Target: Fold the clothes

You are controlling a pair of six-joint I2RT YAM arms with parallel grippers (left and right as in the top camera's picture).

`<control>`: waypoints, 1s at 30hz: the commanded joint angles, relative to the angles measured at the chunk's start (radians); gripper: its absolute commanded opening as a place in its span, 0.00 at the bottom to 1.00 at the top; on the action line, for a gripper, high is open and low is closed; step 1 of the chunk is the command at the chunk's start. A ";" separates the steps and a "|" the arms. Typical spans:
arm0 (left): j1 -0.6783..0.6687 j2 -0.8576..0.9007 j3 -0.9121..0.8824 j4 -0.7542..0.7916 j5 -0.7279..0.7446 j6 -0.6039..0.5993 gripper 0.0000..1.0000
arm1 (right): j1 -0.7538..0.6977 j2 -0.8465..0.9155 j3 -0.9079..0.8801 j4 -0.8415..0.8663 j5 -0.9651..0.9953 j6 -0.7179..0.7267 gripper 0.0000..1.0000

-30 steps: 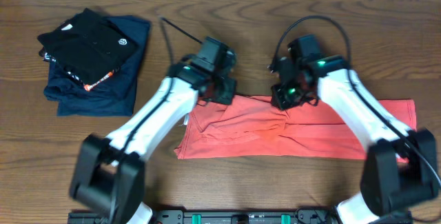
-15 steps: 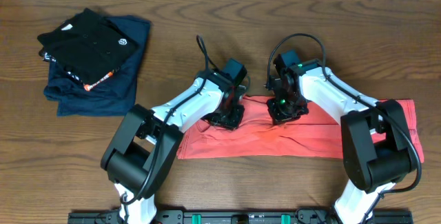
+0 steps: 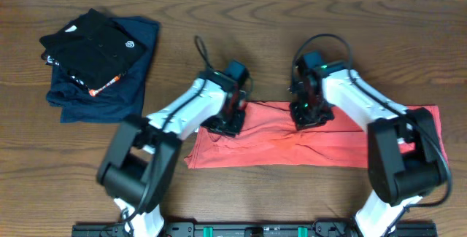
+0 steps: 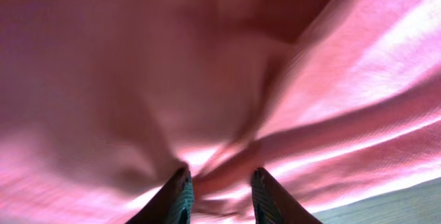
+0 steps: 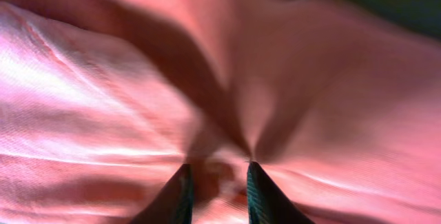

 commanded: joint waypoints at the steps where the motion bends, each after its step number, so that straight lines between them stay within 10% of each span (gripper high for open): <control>1: 0.077 -0.117 0.041 -0.014 -0.045 0.003 0.37 | -0.101 -0.121 0.058 0.000 0.026 0.009 0.29; 7: 0.190 -0.243 0.040 -0.044 -0.039 0.003 0.48 | -0.338 -0.258 0.060 -0.046 0.150 -0.065 0.64; 30: 0.201 -0.264 0.038 -0.063 -0.008 -0.017 0.49 | -0.909 -0.114 0.042 -0.012 0.275 -0.408 0.71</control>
